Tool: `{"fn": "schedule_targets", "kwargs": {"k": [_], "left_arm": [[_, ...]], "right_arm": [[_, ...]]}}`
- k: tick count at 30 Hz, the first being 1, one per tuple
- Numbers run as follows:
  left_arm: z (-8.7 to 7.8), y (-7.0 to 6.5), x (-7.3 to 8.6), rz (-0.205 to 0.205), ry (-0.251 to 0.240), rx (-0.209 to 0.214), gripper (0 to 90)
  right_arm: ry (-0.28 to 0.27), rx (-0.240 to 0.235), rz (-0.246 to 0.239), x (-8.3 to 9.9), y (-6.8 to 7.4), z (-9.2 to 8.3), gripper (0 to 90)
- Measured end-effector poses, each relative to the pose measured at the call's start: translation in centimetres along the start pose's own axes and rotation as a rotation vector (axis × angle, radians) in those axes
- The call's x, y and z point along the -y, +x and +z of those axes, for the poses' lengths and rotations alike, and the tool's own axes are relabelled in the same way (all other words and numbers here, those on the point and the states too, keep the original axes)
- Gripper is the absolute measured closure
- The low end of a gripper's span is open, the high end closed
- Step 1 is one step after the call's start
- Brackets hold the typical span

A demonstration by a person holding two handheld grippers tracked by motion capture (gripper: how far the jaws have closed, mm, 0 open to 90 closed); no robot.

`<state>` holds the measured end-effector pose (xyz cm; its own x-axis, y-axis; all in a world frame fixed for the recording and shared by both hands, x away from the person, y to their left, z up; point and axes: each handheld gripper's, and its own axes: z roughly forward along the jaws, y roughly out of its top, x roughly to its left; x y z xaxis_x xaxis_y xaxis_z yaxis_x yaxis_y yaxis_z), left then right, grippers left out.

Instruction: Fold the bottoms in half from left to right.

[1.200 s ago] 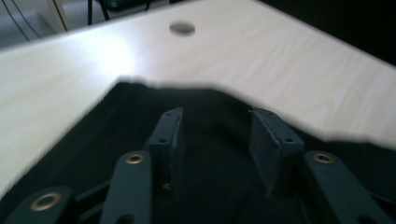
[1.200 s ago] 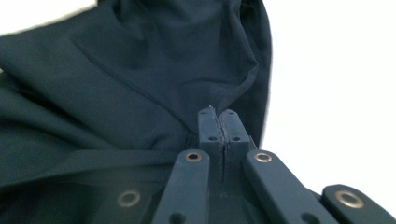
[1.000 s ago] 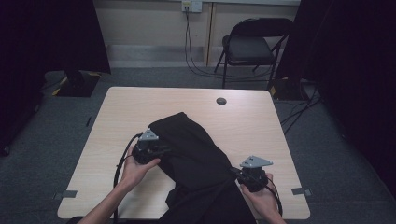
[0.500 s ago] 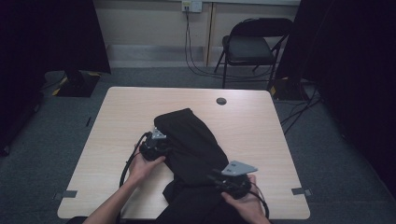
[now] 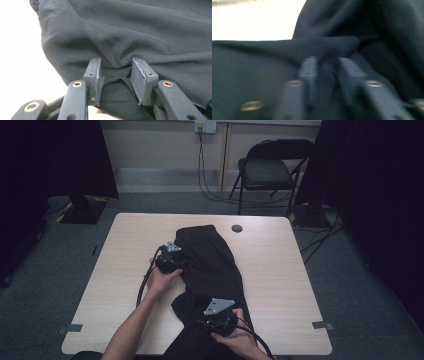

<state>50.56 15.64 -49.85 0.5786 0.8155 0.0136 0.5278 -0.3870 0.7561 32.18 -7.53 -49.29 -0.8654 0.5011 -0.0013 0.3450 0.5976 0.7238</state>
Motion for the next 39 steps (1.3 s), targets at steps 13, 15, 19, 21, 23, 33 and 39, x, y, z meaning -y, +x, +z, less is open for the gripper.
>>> {"fn": "schedule_targets", "kwargs": {"k": [13, 15, 19, 21, 23, 33, 39], "left_arm": [[0.1, 0.5, 0.3, -0.053, -0.028, -0.011, 59.4], [0.2, 0.5, 0.3, -0.053, -0.026, -0.023, 58.1], [-0.2, 0.2, -0.1, -0.032, 0.022, -0.054, 52.9], [-0.9, 0.1, -0.3, -0.056, 0.019, -0.033, 51.5], [-2.3, 0.1, -0.6, -0.042, 0.008, 0.012, 50.2], [-9.5, -6.7, 2.5, 0.169, 0.005, 0.258, 75.3], [-9.1, -10.7, 4.1, 0.272, 0.089, 0.345, 75.3]], "right_arm": [[0.009, 0.02, 0.042, 3.4, -0.3, -6.7, 90.0], [0.027, 0.018, 0.046, 4.2, -0.3, -7.0, 90.0], [0.005, 0.014, 0.058, 5.2, -0.4, -7.9, 87.2], [-0.034, 0.041, 0.066, 4.7, -0.9, -8.1, 74.2], [-0.058, 0.084, 0.1, 4.4, -2.0, -8.2, 67.3], [-0.071, 0.259, 0.202, 3.8, -8.9, -7.1, 68.7], [-0.073, 0.233, 0.165, 2.1, -10.2, -3.9, 71.7]]}}
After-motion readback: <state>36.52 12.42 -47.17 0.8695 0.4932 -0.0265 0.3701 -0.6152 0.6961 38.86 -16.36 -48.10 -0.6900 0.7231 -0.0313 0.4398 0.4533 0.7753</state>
